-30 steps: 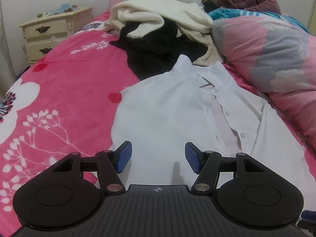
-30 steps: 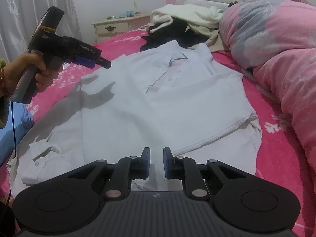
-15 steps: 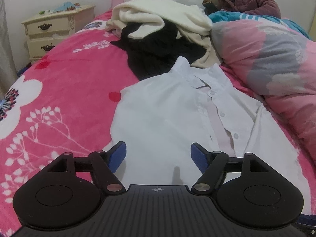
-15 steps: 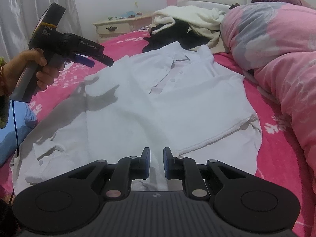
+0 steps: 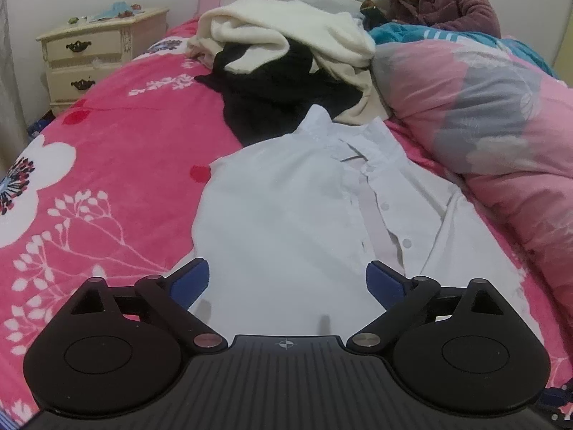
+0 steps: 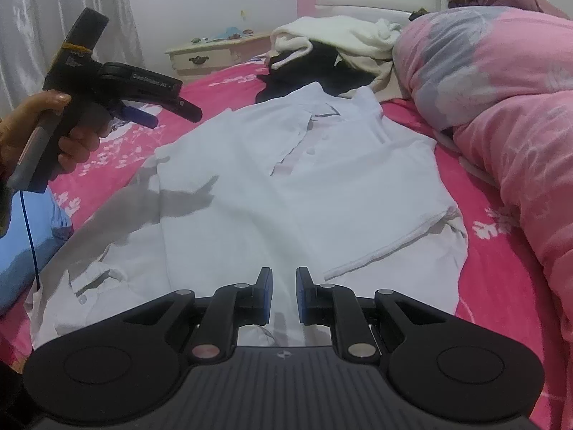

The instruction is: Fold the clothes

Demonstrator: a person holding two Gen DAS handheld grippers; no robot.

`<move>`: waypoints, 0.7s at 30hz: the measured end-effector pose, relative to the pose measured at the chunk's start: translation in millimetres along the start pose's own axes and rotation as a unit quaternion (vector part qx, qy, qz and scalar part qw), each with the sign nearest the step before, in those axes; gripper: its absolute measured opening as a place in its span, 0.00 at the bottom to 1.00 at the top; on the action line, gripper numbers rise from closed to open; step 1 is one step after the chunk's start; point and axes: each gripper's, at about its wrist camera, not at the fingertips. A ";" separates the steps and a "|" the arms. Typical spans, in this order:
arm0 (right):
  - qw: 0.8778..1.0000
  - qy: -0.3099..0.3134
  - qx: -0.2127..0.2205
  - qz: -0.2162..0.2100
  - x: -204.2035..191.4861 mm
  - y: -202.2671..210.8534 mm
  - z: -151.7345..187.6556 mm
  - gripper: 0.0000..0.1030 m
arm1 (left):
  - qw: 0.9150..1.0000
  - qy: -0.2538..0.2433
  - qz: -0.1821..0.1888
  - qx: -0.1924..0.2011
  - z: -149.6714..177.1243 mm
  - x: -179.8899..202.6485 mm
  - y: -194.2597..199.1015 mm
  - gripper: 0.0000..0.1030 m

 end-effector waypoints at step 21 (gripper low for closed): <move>1.000 -0.012 -0.003 0.003 -2.3 2.3 0.4 0.15 | 1.000 -0.014 0.014 -0.004 8.2 10.1 4.8 0.99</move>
Point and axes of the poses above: each gripper's, at about its wrist camera, not at the fingertips, and y roughly against the way its jaws point, x to its right, z to its underside, and after that the axes turned 2 degrees about x, right-handed
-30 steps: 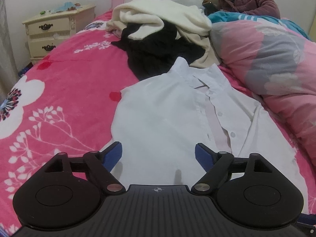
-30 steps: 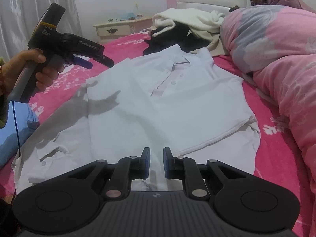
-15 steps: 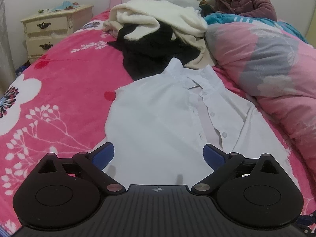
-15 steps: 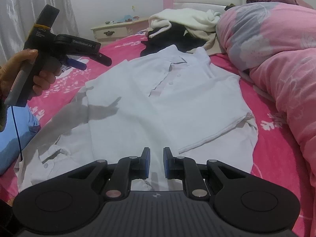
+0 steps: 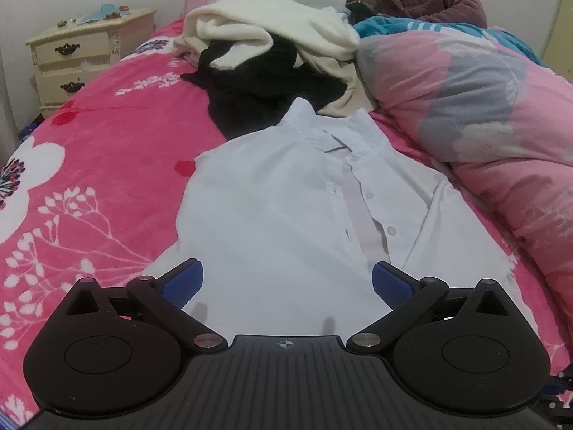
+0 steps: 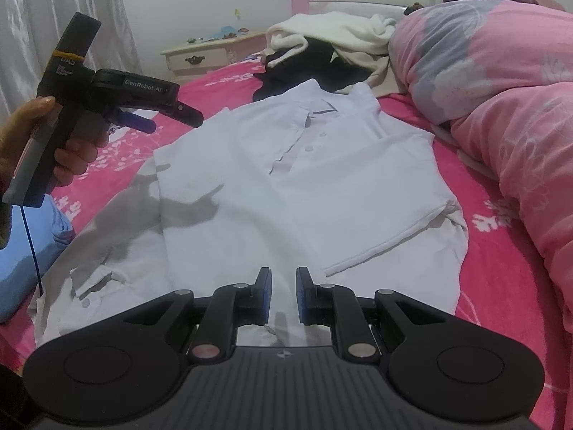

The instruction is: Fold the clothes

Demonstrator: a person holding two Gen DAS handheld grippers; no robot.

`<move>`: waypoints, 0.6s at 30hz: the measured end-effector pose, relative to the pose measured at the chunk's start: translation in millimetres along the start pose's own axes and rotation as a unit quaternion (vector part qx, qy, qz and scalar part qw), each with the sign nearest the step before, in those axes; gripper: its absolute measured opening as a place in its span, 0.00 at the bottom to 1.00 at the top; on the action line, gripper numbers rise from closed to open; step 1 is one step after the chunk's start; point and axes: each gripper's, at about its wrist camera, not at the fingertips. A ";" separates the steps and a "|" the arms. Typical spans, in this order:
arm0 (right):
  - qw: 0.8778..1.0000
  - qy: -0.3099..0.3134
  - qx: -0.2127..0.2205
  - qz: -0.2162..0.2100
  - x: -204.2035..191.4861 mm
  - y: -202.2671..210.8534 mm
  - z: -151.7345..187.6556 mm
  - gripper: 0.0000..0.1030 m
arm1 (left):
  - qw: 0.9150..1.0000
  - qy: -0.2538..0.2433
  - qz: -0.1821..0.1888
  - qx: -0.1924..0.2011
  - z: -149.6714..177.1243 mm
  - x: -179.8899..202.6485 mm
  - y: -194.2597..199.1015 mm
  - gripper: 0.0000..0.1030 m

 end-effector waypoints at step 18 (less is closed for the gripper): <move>0.999 0.028 0.029 -0.012 33.1 -12.0 -54.4 0.15 | 0.998 -0.013 -0.015 0.063 -48.8 -8.7 -21.2 1.00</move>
Point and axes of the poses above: each gripper's, at about its wrist camera, not at the fingertips, and y roughly against the way its jaws point, x to its right, z to its underside, and after that the axes turned 2 degrees about x, right-handed
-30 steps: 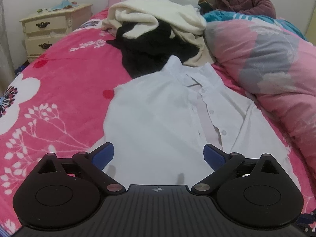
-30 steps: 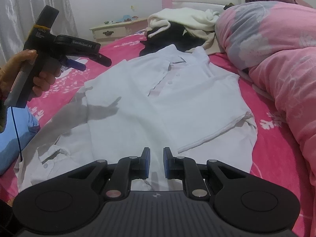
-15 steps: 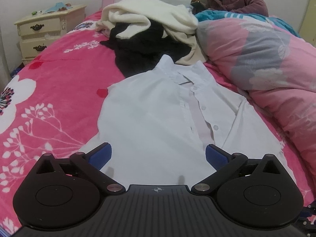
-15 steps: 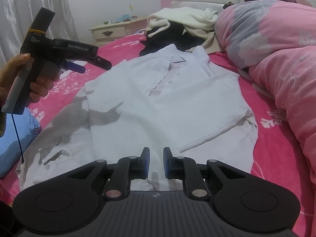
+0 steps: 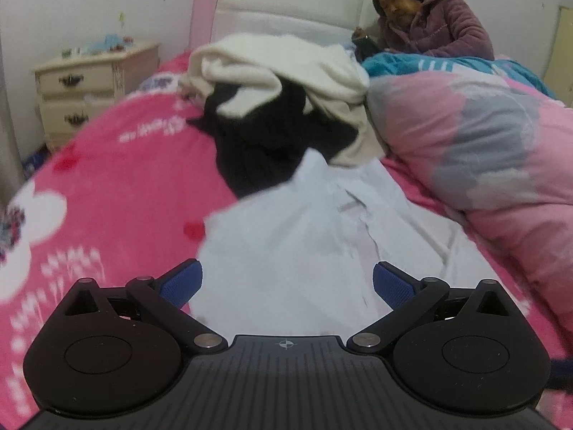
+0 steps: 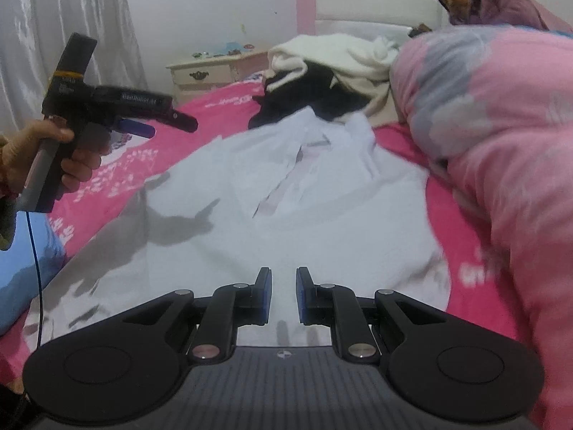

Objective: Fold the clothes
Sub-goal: 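Move both grippers to the shirt collar and pinch it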

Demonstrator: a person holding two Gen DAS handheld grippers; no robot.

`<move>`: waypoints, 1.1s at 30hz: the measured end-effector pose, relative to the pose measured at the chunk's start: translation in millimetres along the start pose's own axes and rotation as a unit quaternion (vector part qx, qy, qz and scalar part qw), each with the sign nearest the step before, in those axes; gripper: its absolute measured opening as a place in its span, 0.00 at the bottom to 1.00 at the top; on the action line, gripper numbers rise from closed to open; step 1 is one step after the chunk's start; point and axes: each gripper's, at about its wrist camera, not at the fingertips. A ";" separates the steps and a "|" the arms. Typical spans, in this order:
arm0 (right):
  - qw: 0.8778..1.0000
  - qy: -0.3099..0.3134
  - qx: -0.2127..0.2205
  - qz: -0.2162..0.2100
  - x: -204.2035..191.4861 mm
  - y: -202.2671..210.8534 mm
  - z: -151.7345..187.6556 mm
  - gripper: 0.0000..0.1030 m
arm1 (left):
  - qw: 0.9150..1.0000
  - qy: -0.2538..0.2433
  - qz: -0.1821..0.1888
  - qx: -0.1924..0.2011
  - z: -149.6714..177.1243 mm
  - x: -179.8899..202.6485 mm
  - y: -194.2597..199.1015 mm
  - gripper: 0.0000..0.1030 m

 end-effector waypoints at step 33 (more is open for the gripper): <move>0.981 -0.175 -0.068 -0.050 171.2 -311.6 -184.8 0.33 | 0.987 0.109 0.091 -0.075 -87.8 -14.5 -236.6 0.43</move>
Point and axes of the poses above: each gripper's, at about its wrist camera, not at the fingertips, and y roughly against the way its jaws point, x to its right, z to its underside, and after that the axes turned 2 degrees about x, right-handed
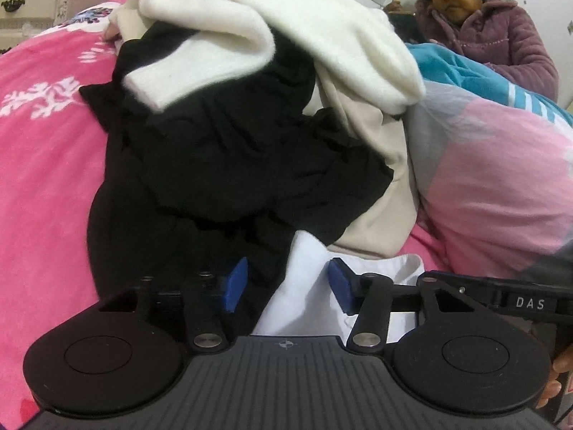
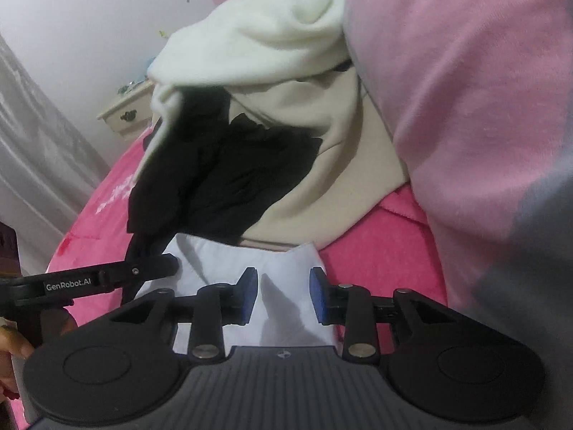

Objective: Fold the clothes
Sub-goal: 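Move both grippers to the shirt collar and pinch it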

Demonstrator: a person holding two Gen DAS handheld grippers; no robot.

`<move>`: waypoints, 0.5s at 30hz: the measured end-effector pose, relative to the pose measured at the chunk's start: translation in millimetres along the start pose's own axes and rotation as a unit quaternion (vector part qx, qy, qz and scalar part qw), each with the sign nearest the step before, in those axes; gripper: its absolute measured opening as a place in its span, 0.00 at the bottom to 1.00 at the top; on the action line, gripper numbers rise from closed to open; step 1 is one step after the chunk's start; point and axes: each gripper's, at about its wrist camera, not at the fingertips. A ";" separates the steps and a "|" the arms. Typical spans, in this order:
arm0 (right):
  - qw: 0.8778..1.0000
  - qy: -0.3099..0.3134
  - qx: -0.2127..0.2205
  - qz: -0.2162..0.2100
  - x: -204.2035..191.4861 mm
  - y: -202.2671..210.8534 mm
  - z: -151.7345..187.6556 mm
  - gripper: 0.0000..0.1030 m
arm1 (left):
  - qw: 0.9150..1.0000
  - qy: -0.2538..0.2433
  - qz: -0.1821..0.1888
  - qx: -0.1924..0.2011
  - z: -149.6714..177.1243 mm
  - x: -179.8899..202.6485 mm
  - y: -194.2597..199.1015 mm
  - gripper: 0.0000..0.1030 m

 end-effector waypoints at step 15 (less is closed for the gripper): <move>1.000 0.008 -0.007 -0.021 -1.8 -1.5 3.2 0.03 | 1.000 -0.012 0.006 0.022 -1.5 19.3 -1.6 0.03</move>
Point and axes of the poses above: each gripper's, at about its wrist camera, not at the fingertips, and y roughly against the way its jaws point, x to its right, z to its underside, and after that the axes turned 2 degrees about x, right-handed
